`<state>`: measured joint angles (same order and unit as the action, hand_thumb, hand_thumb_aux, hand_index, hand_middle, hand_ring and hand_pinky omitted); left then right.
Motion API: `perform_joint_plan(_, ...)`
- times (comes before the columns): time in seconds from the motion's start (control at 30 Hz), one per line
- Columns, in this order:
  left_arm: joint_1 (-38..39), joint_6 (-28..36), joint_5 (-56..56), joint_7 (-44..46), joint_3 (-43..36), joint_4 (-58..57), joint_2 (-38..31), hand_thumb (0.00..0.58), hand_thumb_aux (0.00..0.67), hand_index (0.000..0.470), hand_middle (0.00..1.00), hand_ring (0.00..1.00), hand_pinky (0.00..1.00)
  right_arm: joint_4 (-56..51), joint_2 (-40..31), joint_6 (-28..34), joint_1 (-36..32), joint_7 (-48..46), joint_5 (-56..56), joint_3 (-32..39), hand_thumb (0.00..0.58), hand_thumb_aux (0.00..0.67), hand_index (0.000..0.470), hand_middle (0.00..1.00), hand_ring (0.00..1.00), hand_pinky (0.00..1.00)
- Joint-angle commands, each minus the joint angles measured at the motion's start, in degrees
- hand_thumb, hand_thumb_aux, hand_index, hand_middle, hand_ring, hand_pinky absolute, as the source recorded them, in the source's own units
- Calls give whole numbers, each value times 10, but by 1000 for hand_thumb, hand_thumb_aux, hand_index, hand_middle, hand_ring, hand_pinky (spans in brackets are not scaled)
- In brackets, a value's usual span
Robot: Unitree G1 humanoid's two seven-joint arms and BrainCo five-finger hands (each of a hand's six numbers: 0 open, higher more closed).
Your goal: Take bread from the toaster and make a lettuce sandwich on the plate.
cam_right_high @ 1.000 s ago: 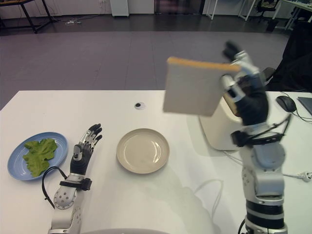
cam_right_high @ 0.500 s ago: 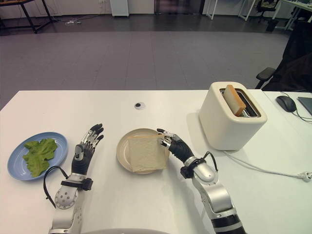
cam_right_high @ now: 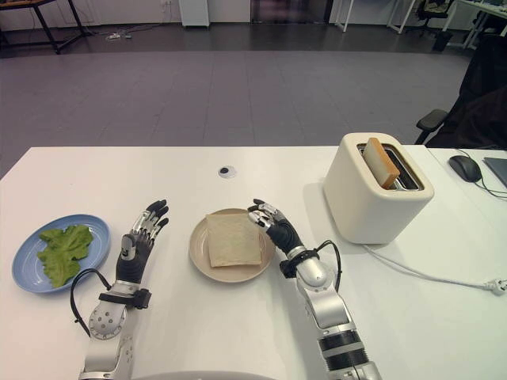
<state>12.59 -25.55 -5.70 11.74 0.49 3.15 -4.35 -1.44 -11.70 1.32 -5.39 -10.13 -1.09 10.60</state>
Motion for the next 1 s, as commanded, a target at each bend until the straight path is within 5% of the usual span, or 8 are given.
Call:
perform_joint_plan(0.03, 1, 7, 0, -1, -3, 2, 1, 0, 0, 0, 0, 0, 0, -14, 4, -26, -8, 14, 20, -15, 0, 0, 0, 0, 0, 0)
perform_joint_plan(0.4, 0, 29, 0, 7, 11, 83, -27, 0, 0, 0, 0, 0, 0, 58, 46, -206, 49, 52, -41, -116, 0, 0, 0, 0, 0, 0)
perform_joint_plan(0.53, -14, 73, 81, 6, 96, 134, -133, 0, 0, 0, 0, 0, 0, 0, 64, -267, 88, 64, -40, -142, 0, 0, 0, 0, 0, 0)
perform_joint_plan(0.67, -14, 103, 254, -32, 173, 62, -272, 0, 0, 0, 0, 0, 0, -43, 80, -298, 81, 75, -27, -146, 0, 0, 0, 0, 0, 0)
perform_joint_plan(1.0, -31, 176, 493, -113, 122, -167, -459, 0, 0, 0, 0, 0, 0, -60, 94, -318, 80, 80, -19, -145, 0, 0, 0, 0, 0, 0)
